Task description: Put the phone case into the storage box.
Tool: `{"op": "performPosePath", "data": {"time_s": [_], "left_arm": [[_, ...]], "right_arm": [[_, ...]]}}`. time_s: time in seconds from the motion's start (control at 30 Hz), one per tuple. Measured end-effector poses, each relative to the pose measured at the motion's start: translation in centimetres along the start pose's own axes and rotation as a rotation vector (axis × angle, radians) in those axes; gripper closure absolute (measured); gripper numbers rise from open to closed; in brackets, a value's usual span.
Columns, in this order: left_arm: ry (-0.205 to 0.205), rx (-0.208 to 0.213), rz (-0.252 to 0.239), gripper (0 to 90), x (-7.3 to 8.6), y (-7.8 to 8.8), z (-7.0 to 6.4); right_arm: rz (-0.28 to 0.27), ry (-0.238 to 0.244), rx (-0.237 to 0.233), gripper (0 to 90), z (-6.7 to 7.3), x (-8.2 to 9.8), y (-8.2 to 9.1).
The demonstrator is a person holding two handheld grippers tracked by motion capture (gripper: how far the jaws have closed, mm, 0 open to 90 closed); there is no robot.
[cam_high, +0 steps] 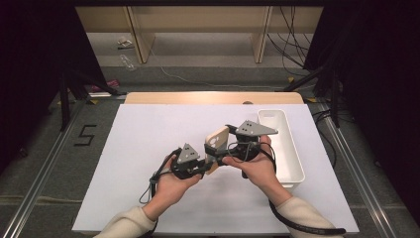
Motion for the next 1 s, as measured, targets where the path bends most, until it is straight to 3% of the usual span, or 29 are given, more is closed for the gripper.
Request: {"op": "performPosePath", "data": {"time_s": [0.23,0.53,1.0], "left_arm": [[0.0,-0.001,-0.004,79.6,-0.04,-0.01,-0.06],[0.003,0.001,-0.006,79.6,-0.06,0.0,-0.03],[0.004,0.002,-0.014,79.2,-0.12,0.08,0.08]], "right_arm": [[0.0,-0.01,0.009,1.5,-0.09,0.13,-0.1],[-0.006,-0.02,0.029,10.4,-0.2,0.23,-0.04],[-0.018,0.004,0.033,12.3,0.0,0.1,0.01]]}}
Point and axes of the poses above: each handheld gripper's, and its own axes: y roughly backward along the jaws, x roughly out of its underside, z roughly to its left, the point moved 6 cm from there along -y, roughly forward along the jaws, and after that the axes turned 10 degrees about -y, right-handed, at the moved point
